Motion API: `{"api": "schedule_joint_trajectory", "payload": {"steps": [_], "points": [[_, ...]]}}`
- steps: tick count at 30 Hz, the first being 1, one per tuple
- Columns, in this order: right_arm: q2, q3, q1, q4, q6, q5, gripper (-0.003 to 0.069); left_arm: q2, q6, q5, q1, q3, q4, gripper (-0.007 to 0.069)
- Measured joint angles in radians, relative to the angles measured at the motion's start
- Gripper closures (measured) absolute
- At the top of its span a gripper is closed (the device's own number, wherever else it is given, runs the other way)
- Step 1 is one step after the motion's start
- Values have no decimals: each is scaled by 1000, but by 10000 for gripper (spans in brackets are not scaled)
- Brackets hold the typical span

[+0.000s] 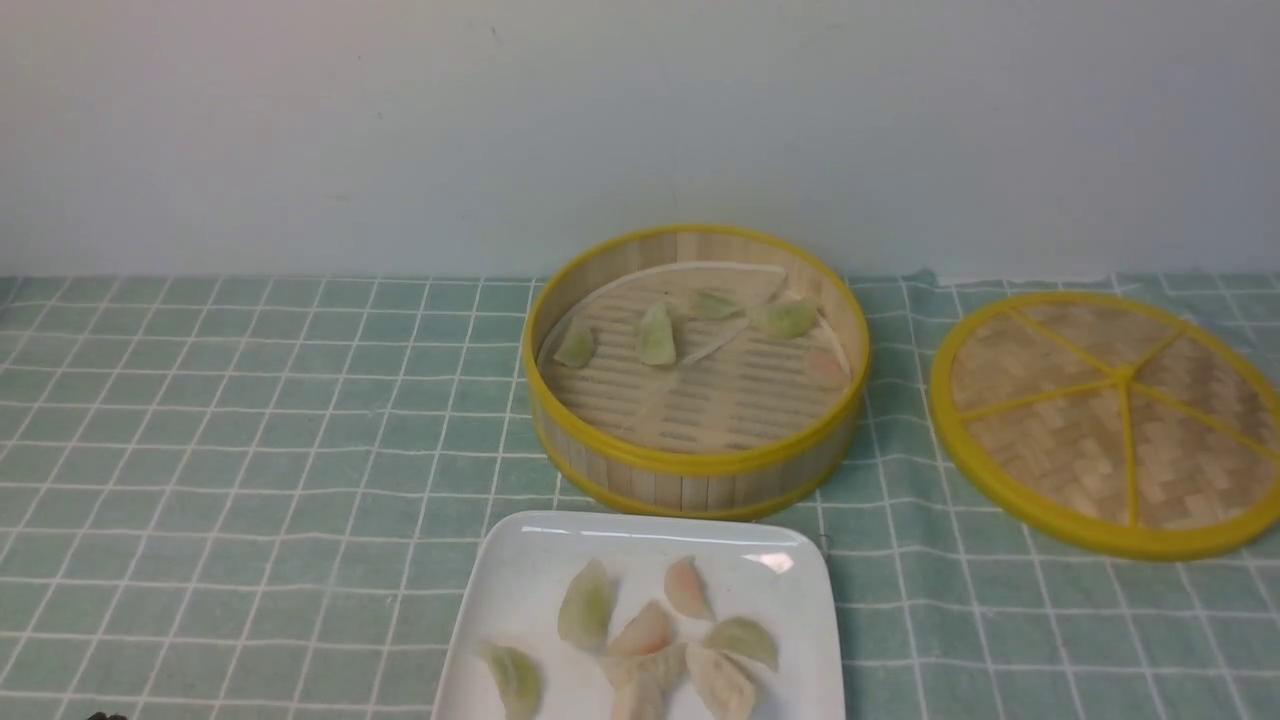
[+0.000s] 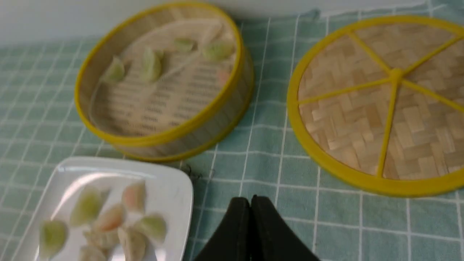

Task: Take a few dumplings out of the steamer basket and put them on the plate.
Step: Use the right arm to grab a dumpling from inside the steamer

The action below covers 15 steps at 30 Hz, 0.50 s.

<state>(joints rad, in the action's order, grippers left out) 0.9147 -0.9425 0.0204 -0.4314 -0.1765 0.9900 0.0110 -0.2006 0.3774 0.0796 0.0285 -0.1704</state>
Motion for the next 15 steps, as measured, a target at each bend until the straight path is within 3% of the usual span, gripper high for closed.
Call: {"api": "schedule_joint_trajectory", "payload": {"steps": [3,7,15], "points": [[191,-160,-20,-19,-72,76,672,0,0,0,0,0,0,631],[297,-251,-93,22,-74,86,672,0,0,0,0,0,0,631],[537,-432,-339,255,49,99,664,0,0,0,0,0,0,631]]}}
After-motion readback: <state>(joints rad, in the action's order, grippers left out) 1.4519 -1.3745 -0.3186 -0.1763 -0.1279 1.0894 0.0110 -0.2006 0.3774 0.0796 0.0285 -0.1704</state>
